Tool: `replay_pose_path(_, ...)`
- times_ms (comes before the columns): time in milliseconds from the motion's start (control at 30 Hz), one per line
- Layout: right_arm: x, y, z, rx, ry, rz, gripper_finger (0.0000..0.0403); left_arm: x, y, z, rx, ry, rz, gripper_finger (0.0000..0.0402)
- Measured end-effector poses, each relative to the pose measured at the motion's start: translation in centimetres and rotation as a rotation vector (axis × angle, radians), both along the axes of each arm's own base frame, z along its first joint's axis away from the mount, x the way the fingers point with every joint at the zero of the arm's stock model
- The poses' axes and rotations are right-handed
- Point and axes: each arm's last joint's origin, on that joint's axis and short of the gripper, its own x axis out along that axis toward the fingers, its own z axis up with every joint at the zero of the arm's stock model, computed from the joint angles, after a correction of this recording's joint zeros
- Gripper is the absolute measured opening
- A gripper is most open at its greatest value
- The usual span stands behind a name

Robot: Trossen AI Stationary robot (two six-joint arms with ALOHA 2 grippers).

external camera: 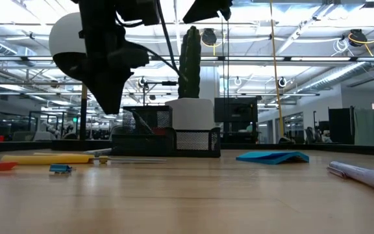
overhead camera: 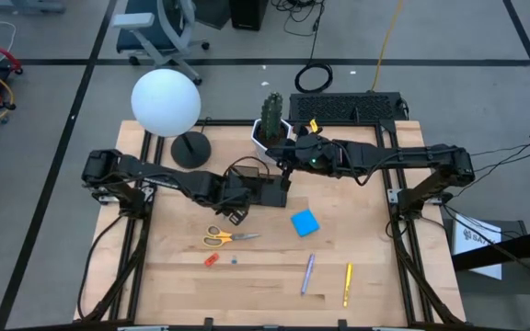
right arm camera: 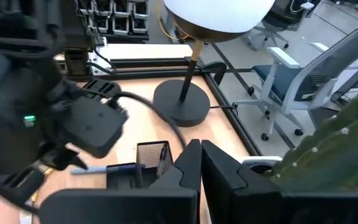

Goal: Pick and place office supplies into organizer
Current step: Put the blue pen into the desk organizer

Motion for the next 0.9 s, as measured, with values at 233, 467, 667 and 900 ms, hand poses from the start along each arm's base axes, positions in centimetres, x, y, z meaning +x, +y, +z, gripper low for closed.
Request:
replay_pose_path(233, 0.0, 0.0, 0.0, 0.0, 0.0, -0.001, 0.0004, 0.8, -0.6, 0.2, -0.05, -0.094, -0.003, 0.0113)
replay_pose_path(467, 0.0, 0.0, 0.0, 0.0, 0.001, 0.0, 0.0002, 2.4, -1.1, 0.7, -0.165, -0.265, 0.035, 0.0113)
replay_pose_path(667, 0.0, 0.0, 0.0, 0.0, 0.001, 0.0, 0.0004, 3.8, -1.3, 1.4, -0.173, -0.43, -0.006, 0.0113)
replay_pose_path(900, 0.0, 0.0, 0.0, 0.0, 0.001, 0.0, 0.0002, 4.3, -1.2, 1.8, -0.093, -0.471, -0.185, 0.0113)
